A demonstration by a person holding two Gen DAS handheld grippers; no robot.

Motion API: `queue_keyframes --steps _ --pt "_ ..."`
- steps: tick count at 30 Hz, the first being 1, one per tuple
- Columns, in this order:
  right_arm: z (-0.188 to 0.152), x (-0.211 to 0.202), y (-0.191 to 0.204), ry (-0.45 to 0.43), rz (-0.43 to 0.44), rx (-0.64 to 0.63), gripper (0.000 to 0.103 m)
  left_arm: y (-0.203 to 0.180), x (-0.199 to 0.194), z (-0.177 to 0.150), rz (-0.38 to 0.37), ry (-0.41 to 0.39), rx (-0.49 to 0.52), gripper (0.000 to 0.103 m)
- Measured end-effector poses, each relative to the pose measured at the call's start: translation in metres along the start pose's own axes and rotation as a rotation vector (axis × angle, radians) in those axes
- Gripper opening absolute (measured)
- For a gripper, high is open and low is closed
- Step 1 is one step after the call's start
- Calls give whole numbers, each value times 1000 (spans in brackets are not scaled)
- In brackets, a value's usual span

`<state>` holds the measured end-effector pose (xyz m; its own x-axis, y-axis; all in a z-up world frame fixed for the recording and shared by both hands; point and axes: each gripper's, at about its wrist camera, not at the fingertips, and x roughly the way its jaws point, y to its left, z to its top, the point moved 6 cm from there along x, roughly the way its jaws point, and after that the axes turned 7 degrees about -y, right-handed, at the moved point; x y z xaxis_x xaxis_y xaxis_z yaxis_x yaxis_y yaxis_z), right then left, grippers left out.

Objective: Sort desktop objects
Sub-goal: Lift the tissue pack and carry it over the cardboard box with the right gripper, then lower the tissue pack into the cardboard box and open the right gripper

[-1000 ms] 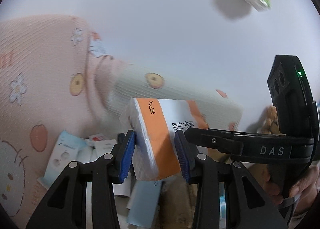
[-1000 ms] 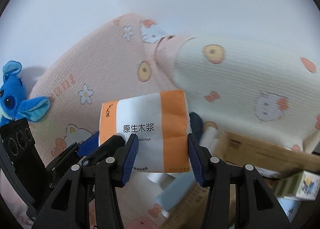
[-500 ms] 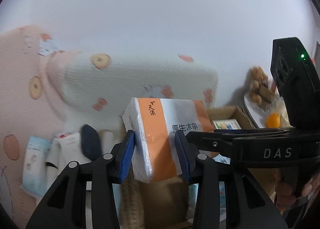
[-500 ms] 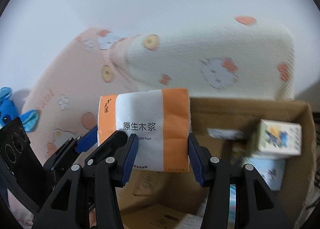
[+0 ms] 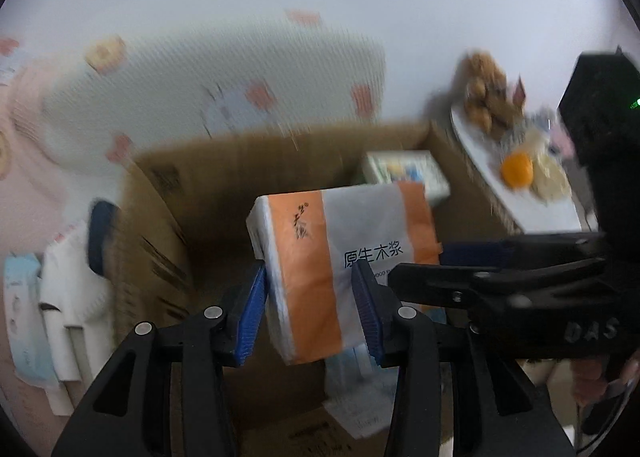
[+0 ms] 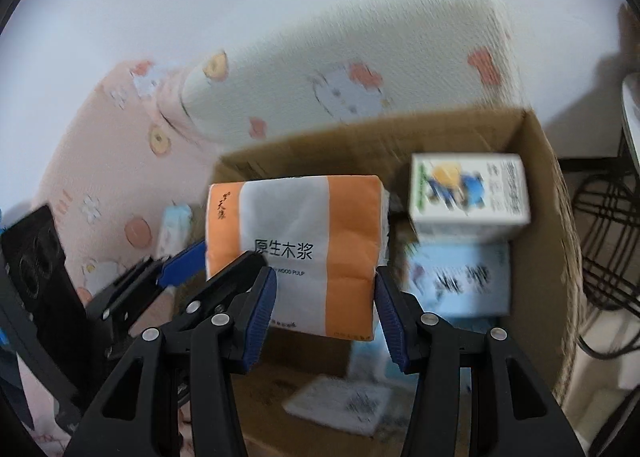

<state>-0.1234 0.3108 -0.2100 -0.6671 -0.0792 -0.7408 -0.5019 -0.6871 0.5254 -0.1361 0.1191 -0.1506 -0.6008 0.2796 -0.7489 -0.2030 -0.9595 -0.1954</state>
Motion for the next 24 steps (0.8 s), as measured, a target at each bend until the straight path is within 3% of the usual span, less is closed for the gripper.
queue_keyframes --steps 3,7,15,18,24 --pt "-12 3 -10 63 -66 -10 47 -7 22 -16 -47 128 -5 46" --pt "-22 6 -21 135 -141 -30 47 -17 40 -30 -98 237 -2 46" --pt "-43 5 -39 258 -203 -18 47 -35 63 -64 -168 448 32 46" --pt "-52 6 -41 298 -220 -36 47 -40 65 -72 -165 473 63 46" --pt "-51 9 -39 317 -247 -55 47 -34 62 -66 -107 437 83 48"
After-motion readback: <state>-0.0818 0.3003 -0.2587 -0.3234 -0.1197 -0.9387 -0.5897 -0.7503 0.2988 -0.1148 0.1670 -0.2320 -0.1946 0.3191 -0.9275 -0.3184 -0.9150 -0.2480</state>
